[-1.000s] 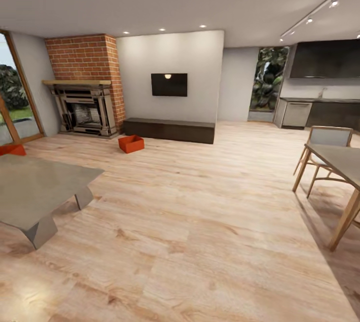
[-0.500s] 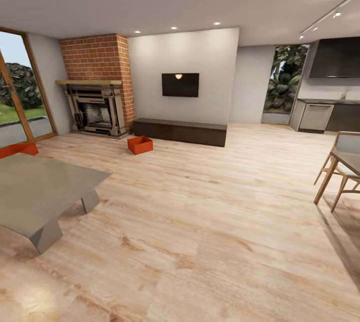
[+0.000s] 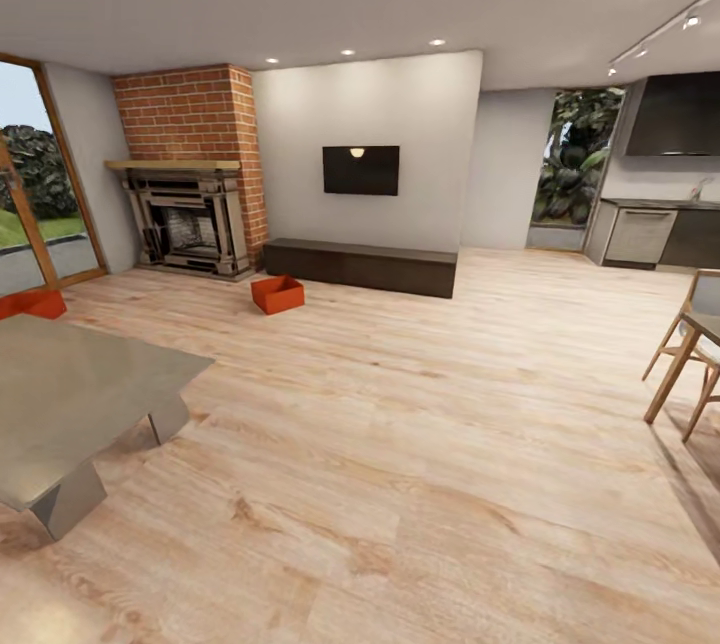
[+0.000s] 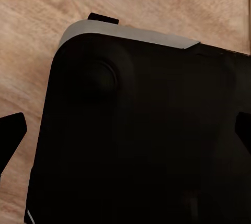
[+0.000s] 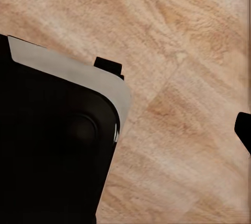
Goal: Move the two storage containers from the living room to the garage. In the garage, place one container on the floor and stack the other container on top of it (either order is fine).
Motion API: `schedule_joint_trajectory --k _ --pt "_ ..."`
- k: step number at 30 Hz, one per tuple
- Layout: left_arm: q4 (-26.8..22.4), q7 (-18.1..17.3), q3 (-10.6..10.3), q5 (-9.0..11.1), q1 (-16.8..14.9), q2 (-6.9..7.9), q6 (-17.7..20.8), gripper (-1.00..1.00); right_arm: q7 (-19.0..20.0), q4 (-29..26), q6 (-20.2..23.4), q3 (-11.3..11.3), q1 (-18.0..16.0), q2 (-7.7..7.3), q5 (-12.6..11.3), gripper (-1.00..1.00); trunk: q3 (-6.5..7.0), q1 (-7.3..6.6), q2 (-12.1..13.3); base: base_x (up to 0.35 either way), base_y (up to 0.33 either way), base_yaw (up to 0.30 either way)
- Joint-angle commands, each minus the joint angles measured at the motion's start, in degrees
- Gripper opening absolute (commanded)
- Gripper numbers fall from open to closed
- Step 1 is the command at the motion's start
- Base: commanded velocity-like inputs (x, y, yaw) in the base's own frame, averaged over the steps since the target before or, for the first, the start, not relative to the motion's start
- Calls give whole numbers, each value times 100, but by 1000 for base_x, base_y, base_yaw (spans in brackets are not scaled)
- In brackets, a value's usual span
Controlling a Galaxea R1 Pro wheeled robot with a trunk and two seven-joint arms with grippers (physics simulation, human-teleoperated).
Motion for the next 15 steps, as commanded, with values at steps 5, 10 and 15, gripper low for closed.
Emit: schedule_joint_trajectory --k 5,10,15 --pt "0 4 11 21 -2 -2 -29 100 41 19 -16 -8 -8 18 -10 100 -5 3 -3 325 0 0" --pt "0 4 11 21 -2 -2 -24 100 45 19 -12 -12 -8 48 -22 100 -5 3 -3 325 0 0" --pt "-1 4 11 21 -2 -3 -18 100 46 19 -31 -15 -8 40 -15 100 -5 3 -3 325 0 3"
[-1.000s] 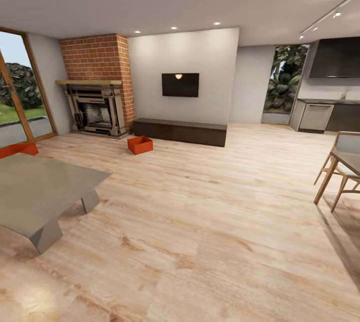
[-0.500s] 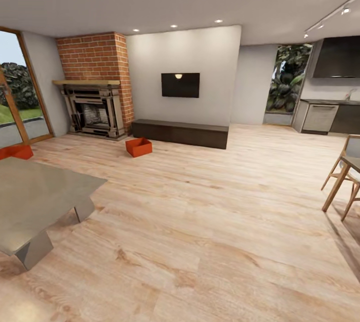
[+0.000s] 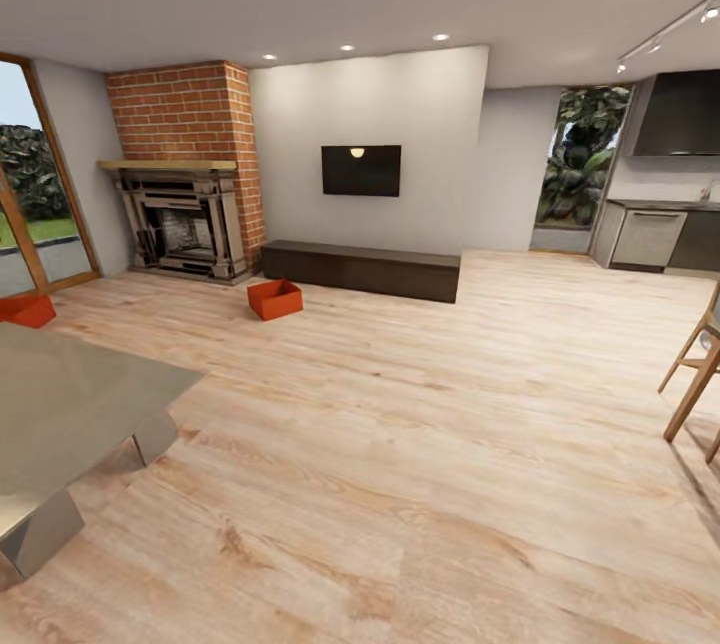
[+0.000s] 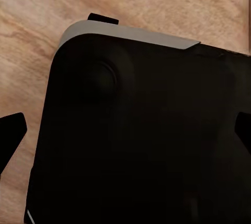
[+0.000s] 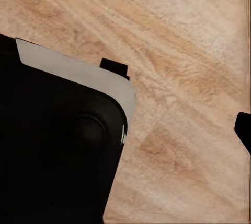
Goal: Move the two storage containers from the living room to the garage. In the garage, place one container on the floor and stack the other container on top of it (either order is fine).
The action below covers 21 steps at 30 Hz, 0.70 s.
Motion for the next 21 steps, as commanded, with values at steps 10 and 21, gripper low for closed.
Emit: schedule_joint_trajectory --k 10,21 --pt "2 4 11 22 -2 -1 -17 100 -41 19 -73 -5 -8 -20 12 100 -5 3 -3 325 0 214" --pt "2 4 9 22 -2 -10 -8 100 -41 19 -95 14 -8 -67 61 100 -5 3 -3 325 0 14"
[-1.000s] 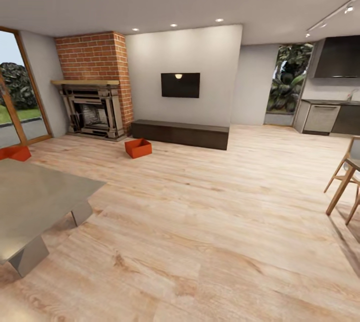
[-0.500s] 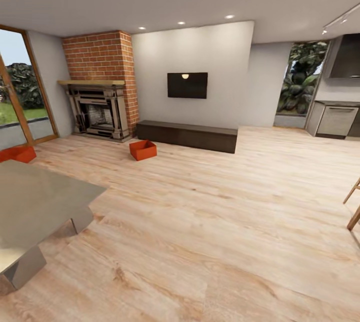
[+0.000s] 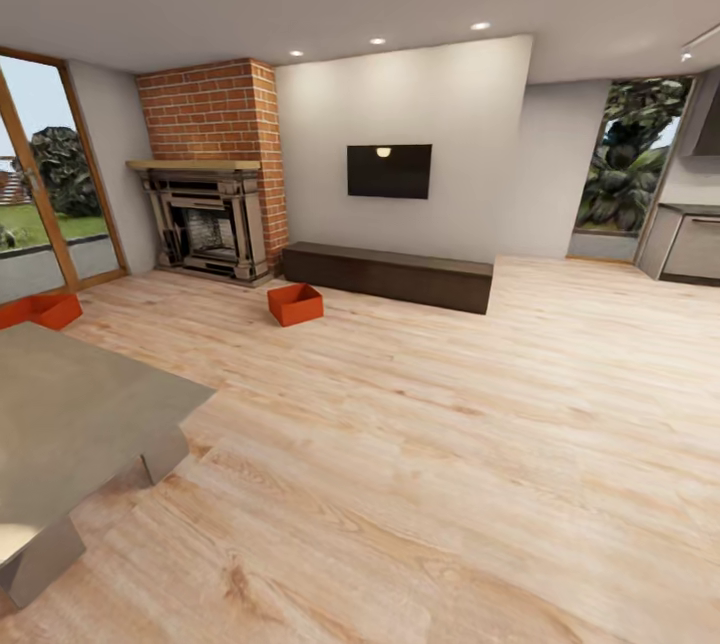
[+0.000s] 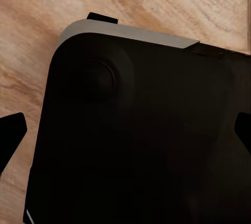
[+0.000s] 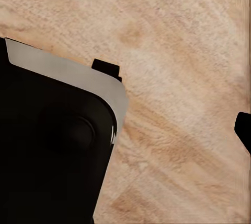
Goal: Move the two storage containers from the living room to the garage. In the garage, place one container on the floor and stack the other container on top of it (either order is fine).
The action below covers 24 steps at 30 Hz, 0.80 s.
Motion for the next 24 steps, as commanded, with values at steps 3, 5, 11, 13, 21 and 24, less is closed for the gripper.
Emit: schedule_joint_trajectory --k 3,5,11,13,21,24 --pt "6 4 5 -3 -2 -2 4 100 -1 19 -36 8 -8 -4 29 100 -5 3 -3 325 0 0" --pt "8 3 4 -16 -2 -2 9 100 -7 19 -25 15 -8 0 27 100 -5 3 -3 325 0 0" --pt "9 4 3 -21 -2 -1 11 100 -2 19 -21 19 -8 3 34 100 -5 3 -3 325 0 0" --pt "4 1 3 -11 -2 0 11 100 -4 17 -24 19 -8 3 52 100 -5 3 -3 325 0 0" --pt "0 -4 4 -13 -2 -2 11 100 -3 18 -25 19 -8 6 70 100 -5 3 -3 325 0 0" --pt "0 -4 4 -13 -2 -2 11 100 -1 19 -25 19 -8 8 70 100 -5 3 -3 325 0 0"
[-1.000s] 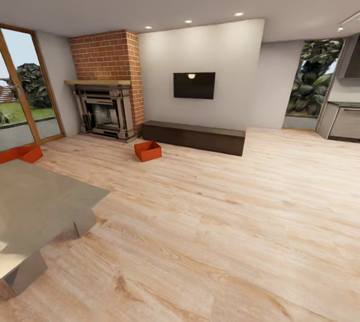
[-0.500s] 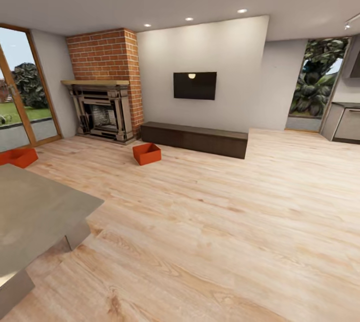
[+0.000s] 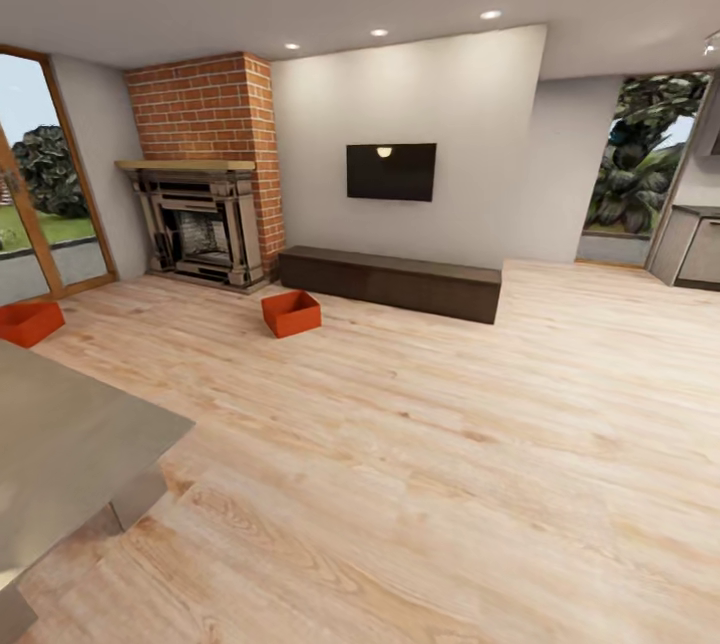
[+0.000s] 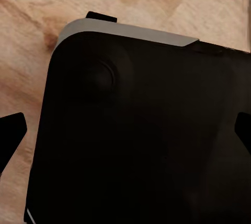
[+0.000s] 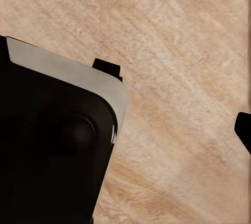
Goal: Move the two storage containers from the living room to the garage. In the garage, place one container on the floor and stack the other container on top of it (either order is fine).
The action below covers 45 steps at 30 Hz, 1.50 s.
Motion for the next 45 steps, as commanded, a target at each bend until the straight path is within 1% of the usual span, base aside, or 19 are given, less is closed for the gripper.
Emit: schedule_joint_trajectory --k 1,15,21,25,29,32,45 --pt "0 3 10 25 -2 -2 -14 100 -1 19 -34 0 -8 1 32 100 -5 3 -3 325 0 0" --pt "0 3 10 43 -2 0 -14 100 49 19 -12 -14 -8 6 22 100 -5 3 -3 325 0 0" --pt "0 4 12 43 -2 0 -15 100 98 19 -41 -39 -8 5 -41 100 -5 3 -3 325 0 0" --pt "0 5 14 43 -2 -1 -15 100 206 19 -49 -49 -8 -2 -46 100 -5 3 -3 325 0 0" --pt "0 5 16 43 -2 -2 -17 100 530 19 -54 -59 -8 -12 -44 100 -5 3 -3 325 0 0" --pt "0 6 16 43 -2 -2 -15 100 587 19 -55 -55 -8 -12 -46 100 -5 3 -3 325 0 0" --pt "0 12 19 52 -2 -2 -30 100 546 18 -45 -15 -8 -4 15 100 -5 3 -3 325 0 0"
